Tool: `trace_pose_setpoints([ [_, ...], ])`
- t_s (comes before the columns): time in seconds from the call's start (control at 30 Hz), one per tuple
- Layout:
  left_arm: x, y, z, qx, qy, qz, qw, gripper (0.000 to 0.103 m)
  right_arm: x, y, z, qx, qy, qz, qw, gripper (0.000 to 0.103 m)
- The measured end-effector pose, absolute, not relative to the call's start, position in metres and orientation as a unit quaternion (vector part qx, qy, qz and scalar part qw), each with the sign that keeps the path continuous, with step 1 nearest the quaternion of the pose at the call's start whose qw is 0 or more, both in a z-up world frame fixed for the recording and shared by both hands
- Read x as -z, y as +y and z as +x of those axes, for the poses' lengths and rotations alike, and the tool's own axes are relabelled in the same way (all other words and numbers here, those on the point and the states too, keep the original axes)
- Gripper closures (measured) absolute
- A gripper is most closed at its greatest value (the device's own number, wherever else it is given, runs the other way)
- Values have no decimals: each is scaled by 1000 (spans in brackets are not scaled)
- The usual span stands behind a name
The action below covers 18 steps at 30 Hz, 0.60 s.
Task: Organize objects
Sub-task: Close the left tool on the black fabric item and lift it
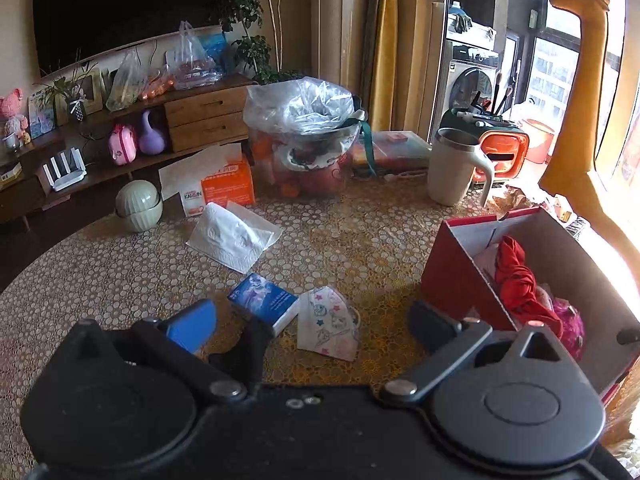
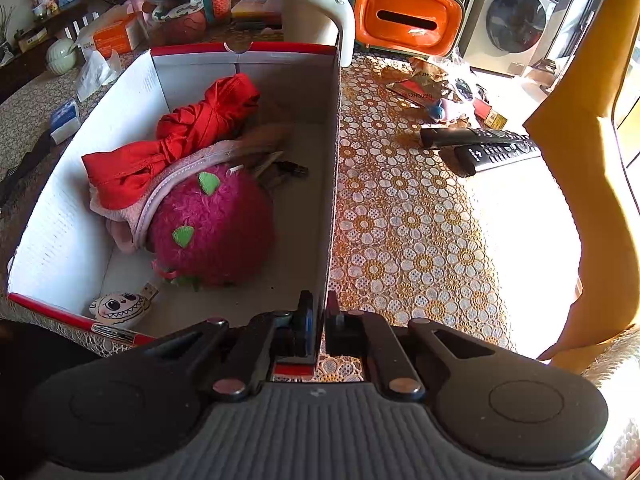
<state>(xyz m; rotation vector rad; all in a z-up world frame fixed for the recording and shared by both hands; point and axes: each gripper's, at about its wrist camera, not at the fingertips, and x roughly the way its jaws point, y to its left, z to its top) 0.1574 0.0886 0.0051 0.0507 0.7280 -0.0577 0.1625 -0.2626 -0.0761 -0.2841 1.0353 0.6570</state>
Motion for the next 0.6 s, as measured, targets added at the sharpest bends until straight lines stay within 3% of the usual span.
trace_pose_setpoints([
  [0.6, 94, 139, 194, -46, 421, 4, 906, 2, 77, -261, 164, -294, 497, -124, 807, 98],
])
